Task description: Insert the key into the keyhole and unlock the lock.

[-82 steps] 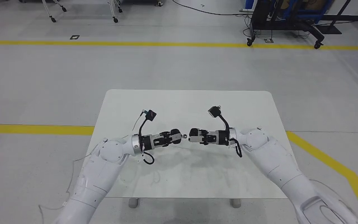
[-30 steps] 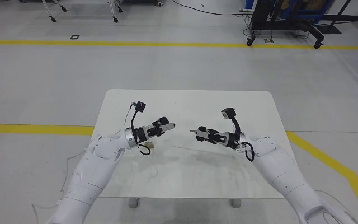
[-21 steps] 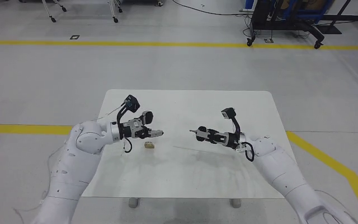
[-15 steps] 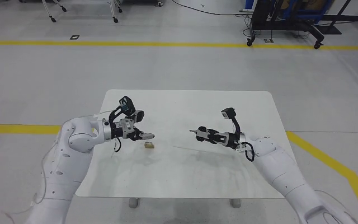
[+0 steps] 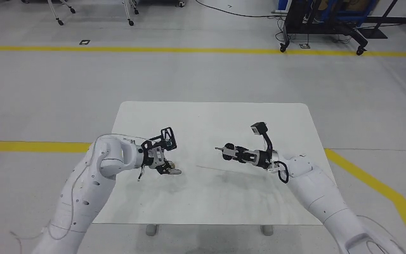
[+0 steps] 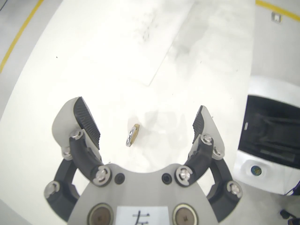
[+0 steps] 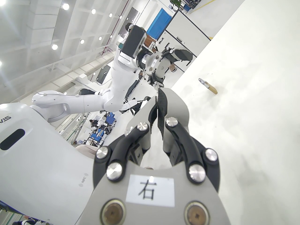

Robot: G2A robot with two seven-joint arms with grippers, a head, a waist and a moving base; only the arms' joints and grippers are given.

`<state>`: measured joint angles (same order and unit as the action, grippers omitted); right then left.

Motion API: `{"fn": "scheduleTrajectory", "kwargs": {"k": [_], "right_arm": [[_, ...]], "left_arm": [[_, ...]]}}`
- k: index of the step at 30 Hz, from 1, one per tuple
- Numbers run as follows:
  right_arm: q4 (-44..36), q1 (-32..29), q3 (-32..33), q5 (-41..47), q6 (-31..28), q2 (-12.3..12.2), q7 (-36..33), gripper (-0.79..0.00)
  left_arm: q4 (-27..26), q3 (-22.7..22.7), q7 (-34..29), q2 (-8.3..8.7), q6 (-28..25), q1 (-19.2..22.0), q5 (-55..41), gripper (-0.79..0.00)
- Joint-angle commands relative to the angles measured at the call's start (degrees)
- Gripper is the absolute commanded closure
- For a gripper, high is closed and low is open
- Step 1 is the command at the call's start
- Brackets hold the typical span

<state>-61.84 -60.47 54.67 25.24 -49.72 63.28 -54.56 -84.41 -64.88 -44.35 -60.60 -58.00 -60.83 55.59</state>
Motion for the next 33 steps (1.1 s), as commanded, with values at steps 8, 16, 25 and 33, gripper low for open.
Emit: {"fn": "scheduleTrajectory", "kwargs": {"k": [8,16,25,33], "right_arm": [[0.0,0.0,0.0,0.0,0.0,0.0,0.0,0.000],[0.0,0.0,0.0,0.0,0.0,0.0,0.0,0.000],[0.0,0.0,0.0,0.0,0.0,0.0,0.0,0.000],[0.0,0.0,0.0,0.0,0.0,0.0,0.0,0.000]], "left_arm": [[5.7,10.7,8.2,3.52,0.0,5.6,10.1,-0.748],[11.3,18.7,16.8,6.00,0.0,10.3,12.2,-0.551],[15.7,24.9,24.0,7.23,0.0,14.3,10.1,-0.145],[17.8,29.2,25.1,7.85,0.0,17.2,7.7,0.000]]}}
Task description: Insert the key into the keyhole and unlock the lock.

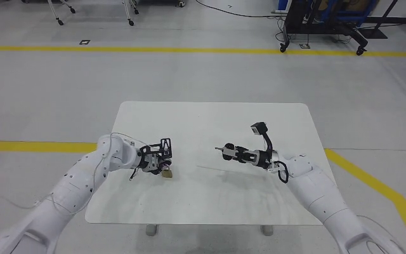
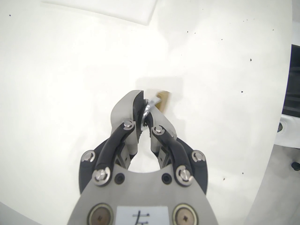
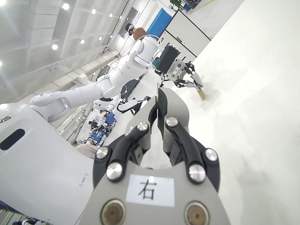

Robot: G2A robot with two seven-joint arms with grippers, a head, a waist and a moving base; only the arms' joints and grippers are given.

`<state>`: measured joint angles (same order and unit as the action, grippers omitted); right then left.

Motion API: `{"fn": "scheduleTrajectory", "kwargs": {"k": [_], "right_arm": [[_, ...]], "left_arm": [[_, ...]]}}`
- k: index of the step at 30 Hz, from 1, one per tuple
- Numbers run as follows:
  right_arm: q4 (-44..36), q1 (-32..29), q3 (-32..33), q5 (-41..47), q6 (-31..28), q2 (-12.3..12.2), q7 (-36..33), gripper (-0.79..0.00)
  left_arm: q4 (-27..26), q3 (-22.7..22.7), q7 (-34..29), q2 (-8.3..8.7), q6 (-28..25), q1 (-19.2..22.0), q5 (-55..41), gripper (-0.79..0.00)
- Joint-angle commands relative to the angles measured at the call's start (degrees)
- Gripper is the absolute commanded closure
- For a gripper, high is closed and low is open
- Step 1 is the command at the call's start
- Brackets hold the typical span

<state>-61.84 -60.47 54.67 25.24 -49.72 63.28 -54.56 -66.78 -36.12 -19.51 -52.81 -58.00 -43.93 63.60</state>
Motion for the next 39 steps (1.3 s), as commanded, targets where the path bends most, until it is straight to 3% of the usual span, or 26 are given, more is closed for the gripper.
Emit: {"fn": "scheduleTrajectory", "kwargs": {"k": [1,6,11,21,25,30,36,39], "right_arm": [[0.0,0.0,0.0,0.0,0.0,0.0,0.0,0.000],[0.0,0.0,0.0,0.0,0.0,0.0,0.0,0.000],[0.0,0.0,0.0,0.0,0.0,0.0,0.0,0.000],[0.0,0.0,0.0,0.0,0.0,0.0,0.0,0.000],[0.0,0.0,0.0,0.0,0.0,0.0,0.0,0.000],[-1.8,-1.8,-1.6,1.8,1.3,1.1,6.1,0.000],[0.5,-0.3,-4.1,6.5,0.1,2.9,8.4,0.000],[0.5,-0.3,-4.1,6.5,0.1,2.9,8.4,0.000]], "left_arm": [[0.3,0.8,0.3,0.11,0.0,0.5,-0.5,0.000],[0.8,2.1,0.1,0.08,0.0,1.4,-1.3,0.000],[0.3,0.3,2.7,0.25,1.5,1.4,-3.0,0.000],[-1.2,0.2,1.1,0.47,1.4,1.3,-1.4,0.000],[1.5,-2.2,8.5,0.19,4.6,-2.2,-13.4,0.000],[4.6,-1.8,8.6,-1.71,7.0,-3.2,-29.5,0.000],[10.0,0.7,0.5,-5.24,12.5,2.7,-38.4,0.000],[10.3,0.8,0.2,-5.41,13.1,3.1,-38.5,0.000]]}}
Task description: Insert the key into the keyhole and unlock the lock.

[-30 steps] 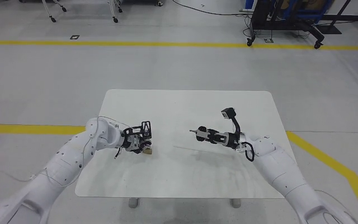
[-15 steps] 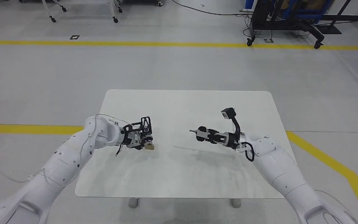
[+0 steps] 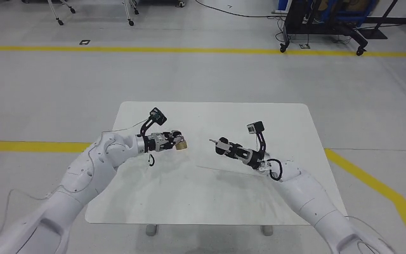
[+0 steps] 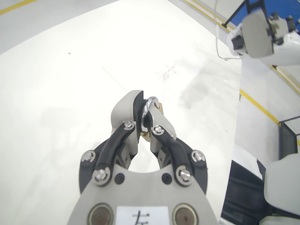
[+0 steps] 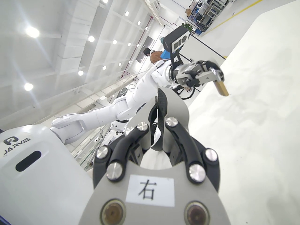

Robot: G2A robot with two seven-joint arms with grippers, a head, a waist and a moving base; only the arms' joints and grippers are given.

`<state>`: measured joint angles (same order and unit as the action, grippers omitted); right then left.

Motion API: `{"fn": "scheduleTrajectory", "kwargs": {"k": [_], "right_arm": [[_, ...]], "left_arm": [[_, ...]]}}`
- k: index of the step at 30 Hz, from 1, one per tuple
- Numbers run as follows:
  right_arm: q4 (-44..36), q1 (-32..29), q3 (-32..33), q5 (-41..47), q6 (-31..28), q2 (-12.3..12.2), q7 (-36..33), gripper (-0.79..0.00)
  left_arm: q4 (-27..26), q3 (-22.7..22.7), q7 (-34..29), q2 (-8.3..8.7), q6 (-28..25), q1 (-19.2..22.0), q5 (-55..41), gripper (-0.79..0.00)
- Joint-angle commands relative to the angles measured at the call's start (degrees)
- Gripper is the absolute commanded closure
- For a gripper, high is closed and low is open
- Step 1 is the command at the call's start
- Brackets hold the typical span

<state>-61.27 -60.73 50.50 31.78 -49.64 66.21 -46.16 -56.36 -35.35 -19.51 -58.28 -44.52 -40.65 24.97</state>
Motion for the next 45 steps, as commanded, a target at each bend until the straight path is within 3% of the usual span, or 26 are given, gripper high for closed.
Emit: {"fn": "scheduleTrajectory", "kwargs": {"k": [1,5,7,11,15,18,21,30,33,36,43,45], "right_arm": [[0.0,0.0,0.0,-0.1,0.0,0.0,0.0,0.000],[0.0,0.0,0.0,-0.1,0.0,0.0,0.0,0.000],[0.0,0.0,0.0,-0.1,0.0,0.0,0.0,0.000],[-1.8,-1.3,0.0,-0.7,1.1,0.3,3.4,0.000],[-2.2,-2.1,-0.7,-1.2,0.7,1.1,7.2,0.000],[-1.5,-1.9,-0.8,-2.1,-0.2,1.7,10.3,0.000],[-1.0,-1.8,0.1,-2.4,-1.8,2.1,14.4,0.000],[-1.0,-1.8,0.1,-2.4,-1.8,2.1,14.4,0.000],[-1.0,-1.8,0.1,-2.4,-1.8,2.1,14.4,0.000],[-2.0,-2.5,0.9,-5.0,0.6,2.1,17.9,0.000],[-3.6,-4.3,3.5,-16.0,2.5,1.5,22.0,0.000],[-4.8,-5.0,5.2,-20.6,3.7,1.0,23.2,0.000]], "left_arm": [[-0.1,0.0,0.2,0.06,-0.4,-0.2,0.2,0.000],[-0.1,0.0,0.2,0.06,-0.4,-0.2,0.2,0.000],[-0.4,-0.4,0.8,-0.06,-1.1,-2.1,-4.2,0.000],[1.2,-1.0,-4.8,-0.93,-7.3,-6.7,-34.9,0.000],[3.3,-0.6,-17.3,-2.40,-2.7,-6.7,-59.0,0.000],[6.8,-0.6,-24.6,-3.80,1.5,-4.2,-67.3,0.000],[10.6,0.0,-29.5,-5.21,5.6,-1.4,-69.8,0.000],[10.2,0.0,-29.1,-5.26,6.7,-2.1,-70.3,0.000],[8.7,-0.7,-27.4,-5.35,13.9,-4.4,-73.1,0.000],[6.6,-1.6,-26.0,-5.51,25.7,-5.8,-77.8,0.000],[2.0,-2.4,-22.6,-4.84,46.4,-3.9,-72.3,0.000],[1.8,-2.8,-23.0,-4.84,50.1,-2.7,-71.5,0.000]]}}
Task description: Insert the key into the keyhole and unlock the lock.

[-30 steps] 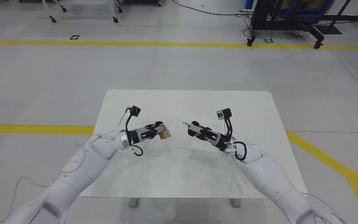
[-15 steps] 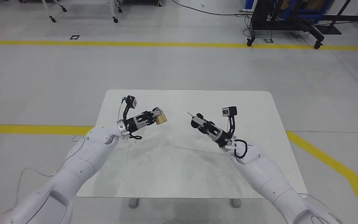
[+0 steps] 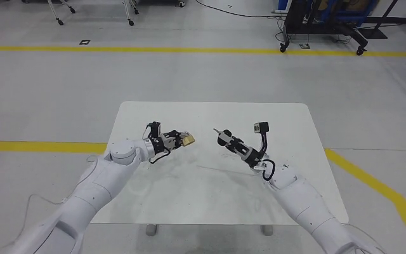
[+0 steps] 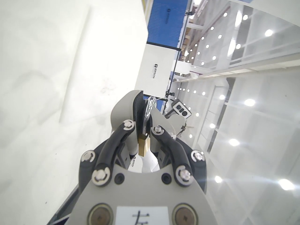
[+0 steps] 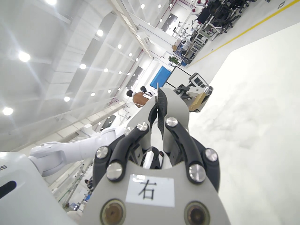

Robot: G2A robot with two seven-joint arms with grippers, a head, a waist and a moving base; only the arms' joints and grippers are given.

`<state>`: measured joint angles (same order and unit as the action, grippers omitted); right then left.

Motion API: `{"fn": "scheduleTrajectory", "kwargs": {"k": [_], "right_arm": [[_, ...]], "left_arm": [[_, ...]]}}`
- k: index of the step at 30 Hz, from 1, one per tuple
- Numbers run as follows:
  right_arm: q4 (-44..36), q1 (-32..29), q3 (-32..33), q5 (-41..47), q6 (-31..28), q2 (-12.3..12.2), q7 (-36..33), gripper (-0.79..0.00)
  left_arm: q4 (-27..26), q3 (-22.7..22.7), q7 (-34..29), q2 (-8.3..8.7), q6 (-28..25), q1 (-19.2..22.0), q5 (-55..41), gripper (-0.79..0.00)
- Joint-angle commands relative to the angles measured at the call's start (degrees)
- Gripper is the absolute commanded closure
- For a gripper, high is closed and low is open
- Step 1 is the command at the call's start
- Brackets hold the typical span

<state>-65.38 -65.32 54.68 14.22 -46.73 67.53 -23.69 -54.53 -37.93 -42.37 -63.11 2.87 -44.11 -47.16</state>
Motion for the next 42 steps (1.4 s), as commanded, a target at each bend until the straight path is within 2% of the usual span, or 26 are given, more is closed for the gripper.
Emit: {"fn": "scheduleTrajectory", "kwargs": {"k": [1,3,16,20,25,28,31,34,37,42], "right_arm": [[-1.0,-0.5,1.3,-3.8,1.0,-0.4,1.1,0.000],[-1.0,-0.5,1.3,-3.8,1.0,-0.4,1.1,0.000],[-1.1,-0.5,1.5,-4.6,1.4,-0.4,1.3,0.000],[-3.6,3.3,2.6,-22.7,1.3,-0.9,1.7,0.000],[-14.8,3.0,5.6,-49.4,-0.6,-1.9,6.6,0.000],[-20.9,1.6,7.3,-62.9,-0.6,-2.8,6.8,0.000],[-25.1,0.2,8.3,-74.5,-0.6,-3.5,6.8,0.000],[-28.2,-0.8,8.8,-84.1,-0.8,-4.1,6.4,0.000],[-29.0,-1.4,9.0,-86.6,-0.5,-4.3,6.8,0.000],[-29.0,-1.4,9.0,-86.6,-0.5,-4.3,6.8,0.000]], "left_arm": [[0.0,-0.6,0.1,-0.09,3.1,1.2,0.9,0.000],[0.5,-2.2,-0.9,-0.50,3.8,1.4,-3.9,0.000],[0.5,-2.2,-0.9,-0.50,3.8,1.4,-3.9,0.000],[-1.3,-2.8,-0.3,-0.89,6.6,0.0,-6.5,0.000],[-2.1,-1.9,-1.2,-1.72,20.2,3.2,-6.5,0.000],[-1.5,-0.5,-0.8,-2.52,25.4,5.4,-4.5,0.000],[-0.1,0.8,-0.8,-3.50,28.2,7.1,-3.4,0.000],[1.7,1.4,-1.5,-4.47,27.8,7.8,-3.8,0.000],[3.3,1.1,-2.9,-5.21,26.2,7.6,-5.9,0.000],[3.3,1.1,-2.9,-5.21,26.2,7.6,-5.9,0.000]]}}
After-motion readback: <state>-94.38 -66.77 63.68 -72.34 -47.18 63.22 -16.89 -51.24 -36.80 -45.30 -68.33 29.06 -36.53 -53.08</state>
